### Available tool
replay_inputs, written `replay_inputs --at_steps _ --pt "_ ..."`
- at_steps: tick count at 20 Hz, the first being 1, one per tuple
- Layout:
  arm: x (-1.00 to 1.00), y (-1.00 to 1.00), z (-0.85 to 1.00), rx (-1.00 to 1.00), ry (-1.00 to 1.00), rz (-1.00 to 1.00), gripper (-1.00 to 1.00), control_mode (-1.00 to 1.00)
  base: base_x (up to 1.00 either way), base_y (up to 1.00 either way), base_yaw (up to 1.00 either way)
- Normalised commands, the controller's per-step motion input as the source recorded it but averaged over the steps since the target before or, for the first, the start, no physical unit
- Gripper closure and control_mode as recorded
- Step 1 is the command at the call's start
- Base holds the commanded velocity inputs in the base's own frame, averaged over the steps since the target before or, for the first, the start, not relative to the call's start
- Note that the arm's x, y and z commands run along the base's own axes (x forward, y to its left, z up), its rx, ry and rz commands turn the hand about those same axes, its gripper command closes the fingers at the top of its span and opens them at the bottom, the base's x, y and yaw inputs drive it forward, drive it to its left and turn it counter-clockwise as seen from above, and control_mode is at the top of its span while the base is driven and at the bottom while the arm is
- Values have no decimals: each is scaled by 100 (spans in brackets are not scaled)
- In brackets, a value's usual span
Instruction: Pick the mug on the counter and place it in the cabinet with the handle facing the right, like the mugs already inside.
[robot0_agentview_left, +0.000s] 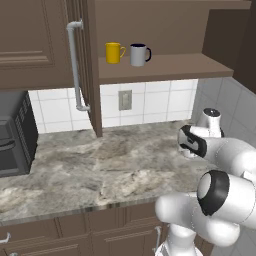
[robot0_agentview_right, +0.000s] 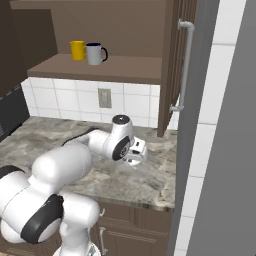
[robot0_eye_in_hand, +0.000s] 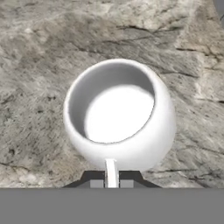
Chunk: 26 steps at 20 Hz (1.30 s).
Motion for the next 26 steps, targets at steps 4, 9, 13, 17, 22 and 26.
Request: replay_inputs --at_steps 4,9,13,17,22,26 --pt "-2 36 24 0 -4 22 100 -100 0 0 0" --pt "7 45 25 0 -2 34 100 -100 0 0 0" --pt "10 38 8 4 1 35 100 -100 0 0 0" --pt "12 36 1 8 8 34 100 -100 0 0 0" --pt "13 34 0 13 6 35 100 -100 0 0 0" --pt "15 27 0 18 3 37 100 -100 0 0 0"
